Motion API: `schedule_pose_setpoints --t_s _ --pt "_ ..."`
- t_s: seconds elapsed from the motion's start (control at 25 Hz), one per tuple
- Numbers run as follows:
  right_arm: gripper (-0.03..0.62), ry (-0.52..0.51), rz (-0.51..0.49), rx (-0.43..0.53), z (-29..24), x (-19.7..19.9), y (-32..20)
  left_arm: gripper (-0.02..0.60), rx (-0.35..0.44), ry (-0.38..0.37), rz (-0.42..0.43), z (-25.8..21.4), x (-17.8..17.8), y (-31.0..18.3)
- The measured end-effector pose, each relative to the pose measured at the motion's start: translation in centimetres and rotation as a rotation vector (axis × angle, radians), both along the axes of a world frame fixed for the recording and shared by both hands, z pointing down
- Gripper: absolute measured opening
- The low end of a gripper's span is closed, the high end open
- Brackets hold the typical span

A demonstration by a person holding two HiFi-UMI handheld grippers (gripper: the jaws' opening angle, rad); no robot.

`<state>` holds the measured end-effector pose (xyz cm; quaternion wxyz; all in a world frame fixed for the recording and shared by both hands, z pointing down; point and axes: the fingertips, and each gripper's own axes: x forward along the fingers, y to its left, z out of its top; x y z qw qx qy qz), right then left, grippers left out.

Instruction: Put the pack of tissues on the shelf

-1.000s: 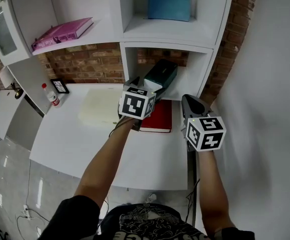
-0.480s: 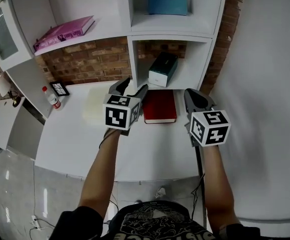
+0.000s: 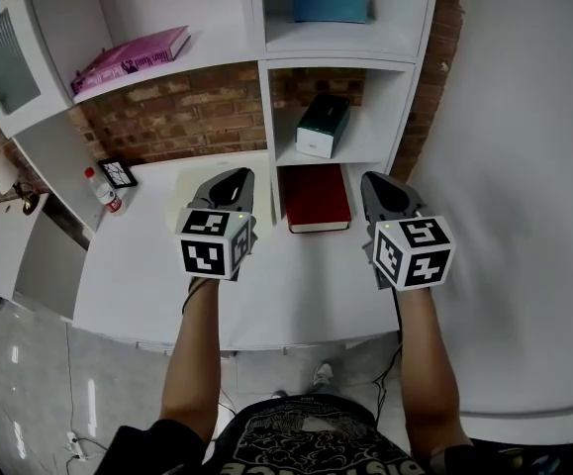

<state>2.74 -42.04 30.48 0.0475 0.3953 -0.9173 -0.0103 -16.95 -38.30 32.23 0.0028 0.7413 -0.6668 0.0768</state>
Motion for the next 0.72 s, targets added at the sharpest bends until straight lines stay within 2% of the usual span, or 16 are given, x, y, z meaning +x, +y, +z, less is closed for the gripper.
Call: schedule_pose_setpoints --t_s 0.16,0.72 --pt "0.002 0.001 -0.001 0.004 -0.3 0.0 0.8 0.002 0.019 0.008 -0.001 -0.5 0.3 0.7" --pt "0.002 0.014 -0.014 0.01 -0.6 -0.1 1.6 0.002 -0.01 -0.003 0.005 0.3 0.9 1.2"
